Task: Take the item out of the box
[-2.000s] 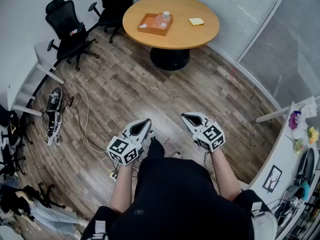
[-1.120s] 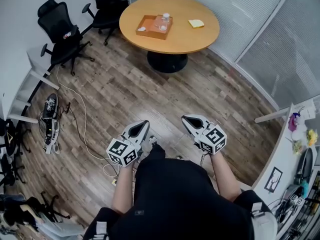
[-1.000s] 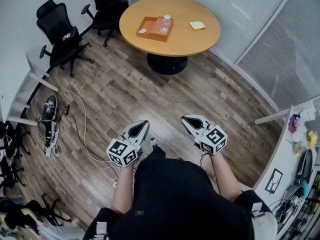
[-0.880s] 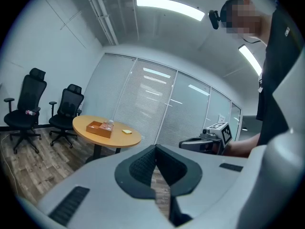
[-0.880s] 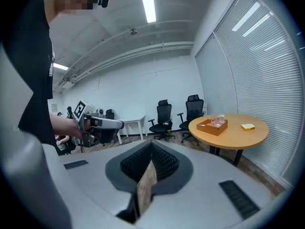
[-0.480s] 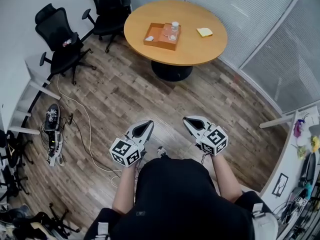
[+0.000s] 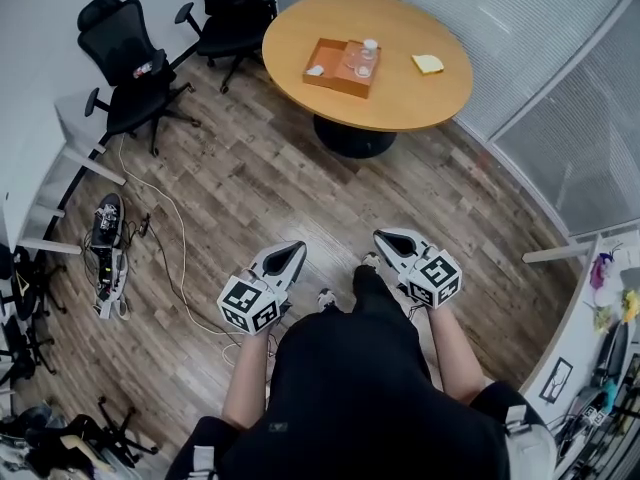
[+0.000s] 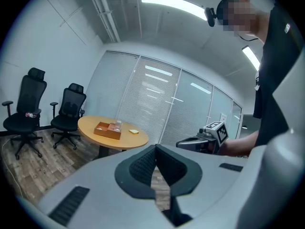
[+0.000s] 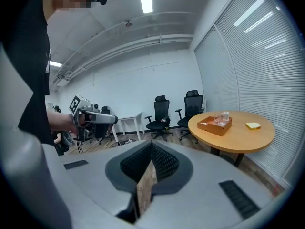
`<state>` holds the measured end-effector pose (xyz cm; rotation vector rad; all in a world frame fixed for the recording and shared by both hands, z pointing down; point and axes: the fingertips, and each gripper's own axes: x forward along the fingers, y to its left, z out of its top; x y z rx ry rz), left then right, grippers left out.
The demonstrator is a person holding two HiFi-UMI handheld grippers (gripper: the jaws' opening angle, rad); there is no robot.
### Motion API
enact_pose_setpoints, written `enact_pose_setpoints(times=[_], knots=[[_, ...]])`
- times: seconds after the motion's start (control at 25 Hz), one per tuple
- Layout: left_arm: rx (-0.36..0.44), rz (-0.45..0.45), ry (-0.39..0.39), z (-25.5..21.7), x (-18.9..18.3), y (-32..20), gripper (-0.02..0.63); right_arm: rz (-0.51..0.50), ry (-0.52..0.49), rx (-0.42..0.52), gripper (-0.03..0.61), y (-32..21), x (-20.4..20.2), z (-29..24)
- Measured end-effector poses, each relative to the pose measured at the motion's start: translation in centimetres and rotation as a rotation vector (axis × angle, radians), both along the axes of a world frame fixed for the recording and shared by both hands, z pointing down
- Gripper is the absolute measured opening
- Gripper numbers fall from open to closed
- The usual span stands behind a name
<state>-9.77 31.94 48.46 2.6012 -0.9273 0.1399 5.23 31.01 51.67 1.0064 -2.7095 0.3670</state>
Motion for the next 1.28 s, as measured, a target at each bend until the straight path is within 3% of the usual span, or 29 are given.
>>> enact_pose_setpoints(times=[0.52,1.04,1.28], knots=[[-0.016,-0.055,-0.035,0.2,-0.2,-6.6,0.006,-0.05,-0.009,-0.019,0.005,-7.7,0.4,0.9],[0.011,-0.066,-0.052,-0.5,4.3,-15.8,0.006,-0.089,-0.012,-0.008,0.005,-17.5,4.1,0.6],[0.018,-0.12,-0.058,-1.4,5.1,-18.2,0.006,-0.147,-0.002,-0.017,0.005,-20.1,4.6,0.4]])
